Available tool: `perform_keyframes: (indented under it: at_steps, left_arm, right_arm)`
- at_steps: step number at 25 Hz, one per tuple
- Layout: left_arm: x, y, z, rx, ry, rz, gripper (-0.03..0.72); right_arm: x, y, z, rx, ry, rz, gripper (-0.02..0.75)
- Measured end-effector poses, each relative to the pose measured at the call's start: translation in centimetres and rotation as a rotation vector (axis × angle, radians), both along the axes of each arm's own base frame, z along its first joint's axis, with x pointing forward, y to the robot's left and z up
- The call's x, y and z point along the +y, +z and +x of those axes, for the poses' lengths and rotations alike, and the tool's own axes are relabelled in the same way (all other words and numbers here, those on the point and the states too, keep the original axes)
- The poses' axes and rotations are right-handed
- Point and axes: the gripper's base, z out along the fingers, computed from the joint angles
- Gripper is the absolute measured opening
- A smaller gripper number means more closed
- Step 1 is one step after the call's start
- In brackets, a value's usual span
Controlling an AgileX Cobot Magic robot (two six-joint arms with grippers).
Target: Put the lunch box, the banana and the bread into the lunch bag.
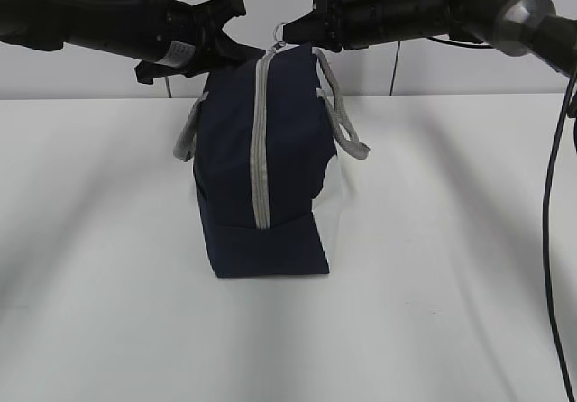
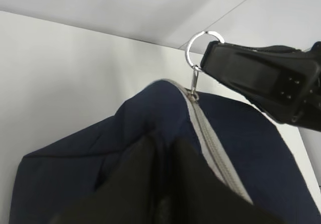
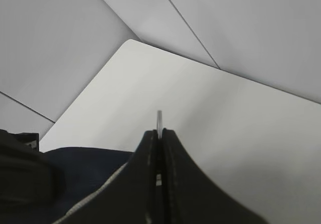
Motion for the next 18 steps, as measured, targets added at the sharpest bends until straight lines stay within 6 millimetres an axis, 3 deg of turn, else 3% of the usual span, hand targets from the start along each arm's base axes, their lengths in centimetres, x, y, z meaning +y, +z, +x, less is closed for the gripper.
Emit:
perform_keyframes:
  at_steps: [6,18]
  left_arm:
    - [-0.06,-0.01,-0.04,-0.005,-0.009,0.007,0.022]
    - [-0.39,0.12,-0.59,0.002,-0.087,0.015,0.019]
  right_arm:
    - [0.00,0.00,-0.01,0.000,0.001,0.000,-0.016]
    - [0.35,0.90,-0.19,-0.014,0.029,0.108,-0.016]
